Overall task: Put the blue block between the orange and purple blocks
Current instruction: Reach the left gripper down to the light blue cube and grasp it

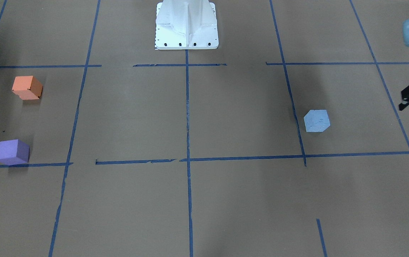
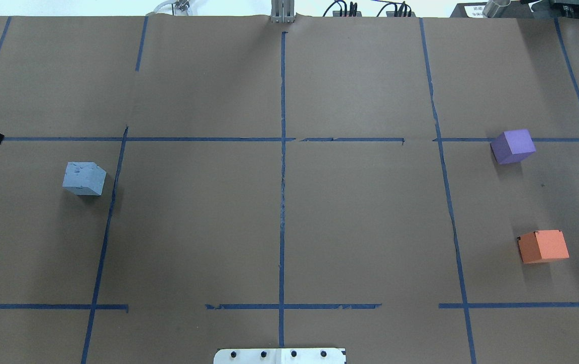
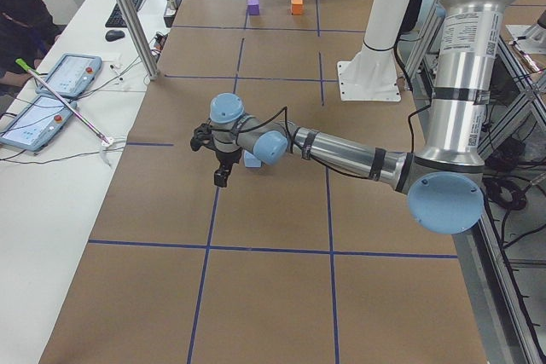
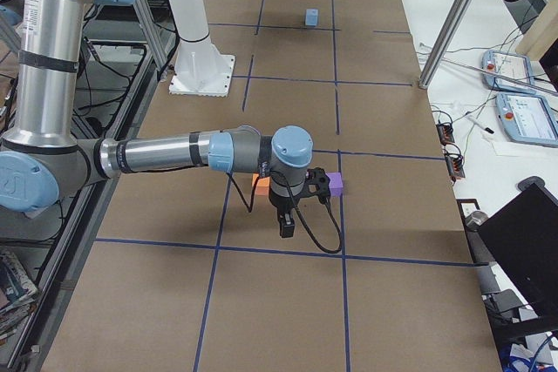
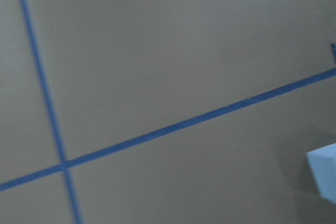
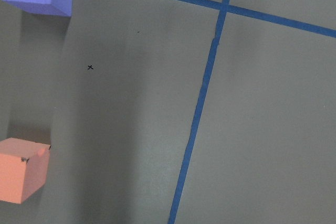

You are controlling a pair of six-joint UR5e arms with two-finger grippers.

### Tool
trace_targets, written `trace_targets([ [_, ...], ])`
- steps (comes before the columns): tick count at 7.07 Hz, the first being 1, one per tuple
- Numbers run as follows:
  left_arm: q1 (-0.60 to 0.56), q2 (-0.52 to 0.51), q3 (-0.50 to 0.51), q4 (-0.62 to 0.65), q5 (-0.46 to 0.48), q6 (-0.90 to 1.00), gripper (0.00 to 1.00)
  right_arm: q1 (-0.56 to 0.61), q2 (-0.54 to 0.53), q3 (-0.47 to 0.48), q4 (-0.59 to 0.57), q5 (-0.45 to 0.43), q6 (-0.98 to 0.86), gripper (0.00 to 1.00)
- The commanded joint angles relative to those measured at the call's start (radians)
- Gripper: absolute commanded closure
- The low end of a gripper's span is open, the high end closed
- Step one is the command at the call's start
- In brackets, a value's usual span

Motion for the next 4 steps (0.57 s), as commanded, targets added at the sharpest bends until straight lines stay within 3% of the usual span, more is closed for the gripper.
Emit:
trace_targets([
  [1,0.141,-0.012,0.001,-0.124,0.018,-0.329,0.00,0.000,0.000,-0.001,0.000,0.000,0.000,0.00],
  [3,0.250,-0.043,0.017,-0.145,0.148,-0.431,0.00,0.000,0.000,0.001,0.000,0.000,0.000,0.00],
  [4,0.264,-0.070,0.025,-0.137,0.155,-0.456,0.00,0.000,0.000,0.001,0.000,0.000,0.000,0.00],
])
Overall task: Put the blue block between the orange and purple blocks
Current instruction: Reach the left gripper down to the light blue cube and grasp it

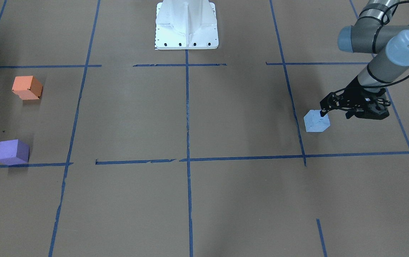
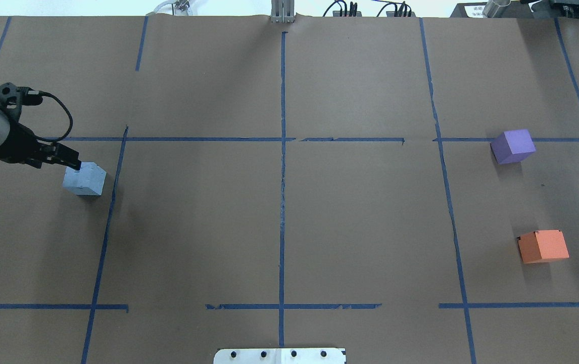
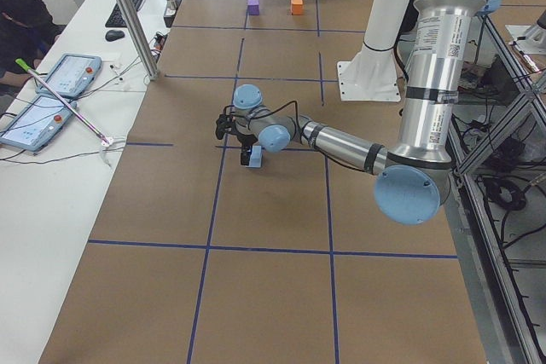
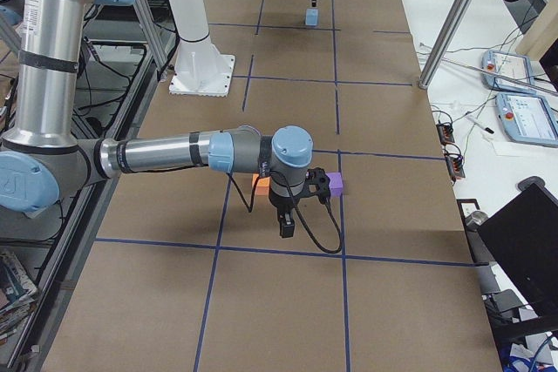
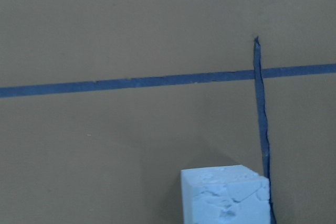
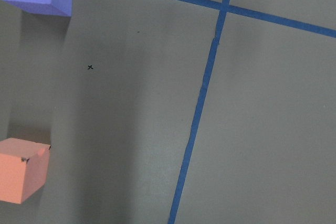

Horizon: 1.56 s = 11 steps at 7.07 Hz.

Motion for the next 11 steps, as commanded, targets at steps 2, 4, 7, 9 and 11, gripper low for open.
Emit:
trace_targets([
  [2,0.082,-0.051,0.039,0.001,0.039,-0.088,0.00,0.000,0.000,-0.001,0.000,0.000,0.000,0.00],
  [4,0.096,-0.043,0.073,0.001,0.102,-0.078,0.00,0.000,0.000,-0.003,0.000,0.000,0.000,0.00],
  [7,0.097,-0.046,0.082,0.003,0.102,-0.078,0.00,0.000,0.000,-0.001,0.000,0.000,0.000,0.00],
  [9,0.097,-0.039,0.076,0.003,0.091,-0.080,0.05,0.000,0.000,-0.003,0.000,0.000,0.000,0.00],
  [11,0.097,-0.039,0.055,0.048,0.088,-0.086,0.73,0.000,-0.002,0.000,0.000,0.000,0.000,0.00],
])
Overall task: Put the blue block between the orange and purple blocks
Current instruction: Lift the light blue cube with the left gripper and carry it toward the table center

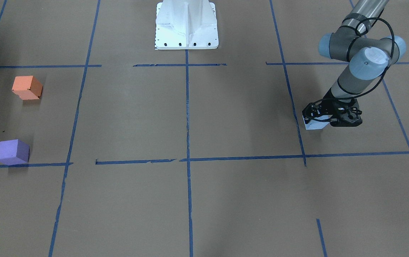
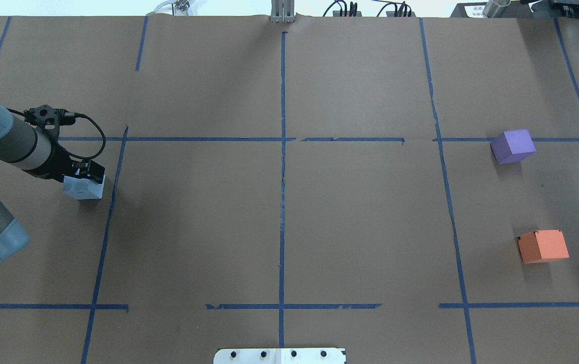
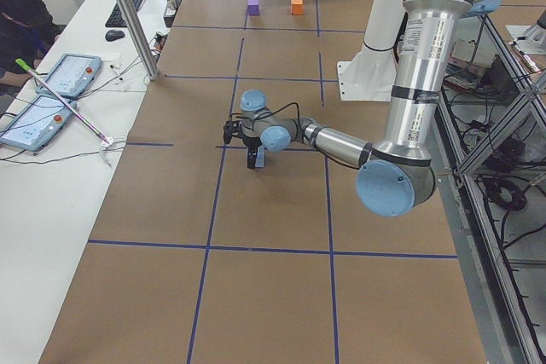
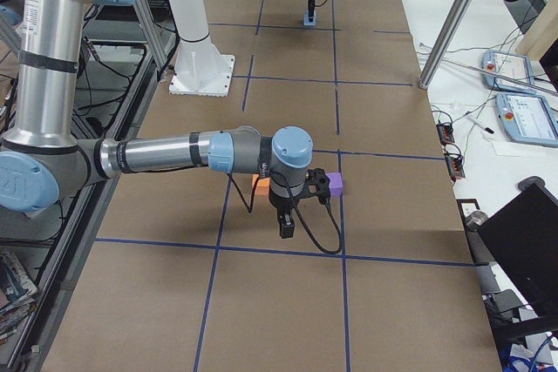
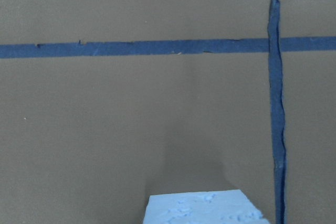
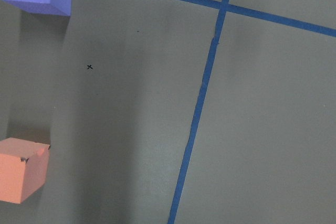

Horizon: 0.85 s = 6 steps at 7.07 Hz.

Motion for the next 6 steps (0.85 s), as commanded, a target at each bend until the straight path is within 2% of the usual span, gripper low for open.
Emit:
trace_targets([
  [1,0.003,-0.014,-0.097,0.163,-0.002,-0.001,0.73,0.000,-0.001,0.002,0.000,0.000,0.000,0.00],
  [2,0.011,-0.081,-0.190,0.365,-0.001,-0.001,0.73,0.000,-0.001,0.002,0.000,0.000,0.000,0.00],
  [3,0.031,-0.201,-0.199,0.497,0.002,-0.005,0.73,0.000,-0.001,0.000,0.000,0.000,0.000,0.00],
  [4,0.093,-0.301,-0.176,0.564,0.002,-0.011,0.73,0.000,0.000,-0.001,0.000,0.000,0.000,0.00],
  [5,0.151,-0.398,-0.117,0.551,0.004,-0.071,0.73,0.000,-0.001,0.000,0.000,0.000,0.000,0.00],
  [6,0.204,-0.531,-0.014,0.546,0.008,-0.156,0.73,0.000,0.000,-0.001,0.000,0.000,0.000,0.00],
])
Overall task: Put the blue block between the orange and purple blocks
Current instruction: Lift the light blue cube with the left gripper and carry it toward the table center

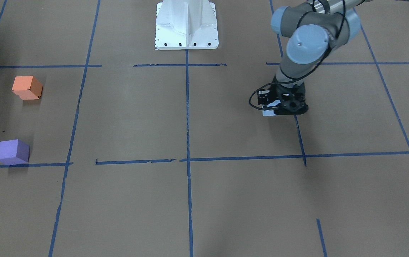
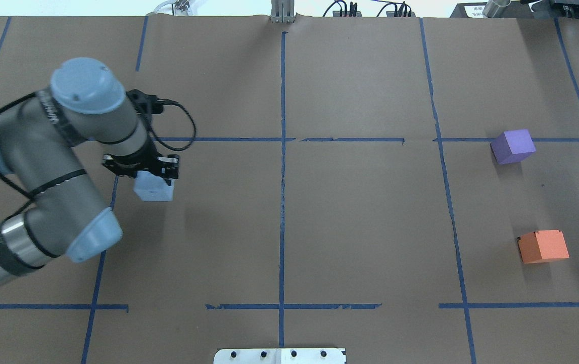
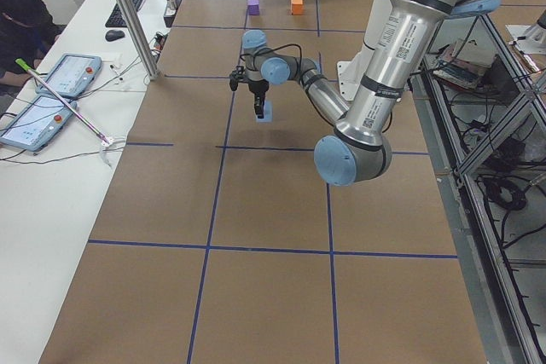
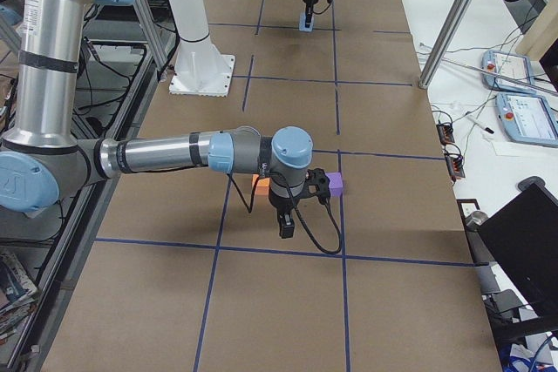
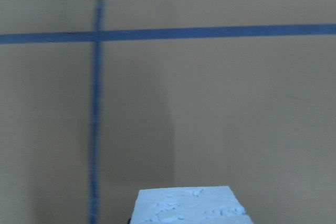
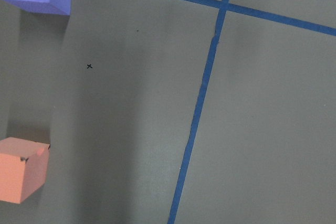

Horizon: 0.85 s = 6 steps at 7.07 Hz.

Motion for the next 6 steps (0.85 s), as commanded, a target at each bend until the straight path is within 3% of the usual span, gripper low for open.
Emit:
trace_targets([
  [1,0.106,-0.257,0.180,0.003,0.063,-0.128,0.73,0.000,0.001,-0.001,0.000,0.000,0.000,0.00],
  [4,0.212,-0.376,0.380,-0.146,0.183,-0.216,0.72,0.000,0.001,0.000,0.000,0.000,0.012,0.00],
  [5,0.217,-0.402,0.426,-0.154,0.188,-0.212,0.67,0.000,0.001,-0.001,0.000,0.000,0.018,0.00],
  [6,0.217,-0.401,0.427,-0.155,0.188,-0.207,0.32,0.000,0.001,-0.001,0.000,0.000,0.018,0.00],
])
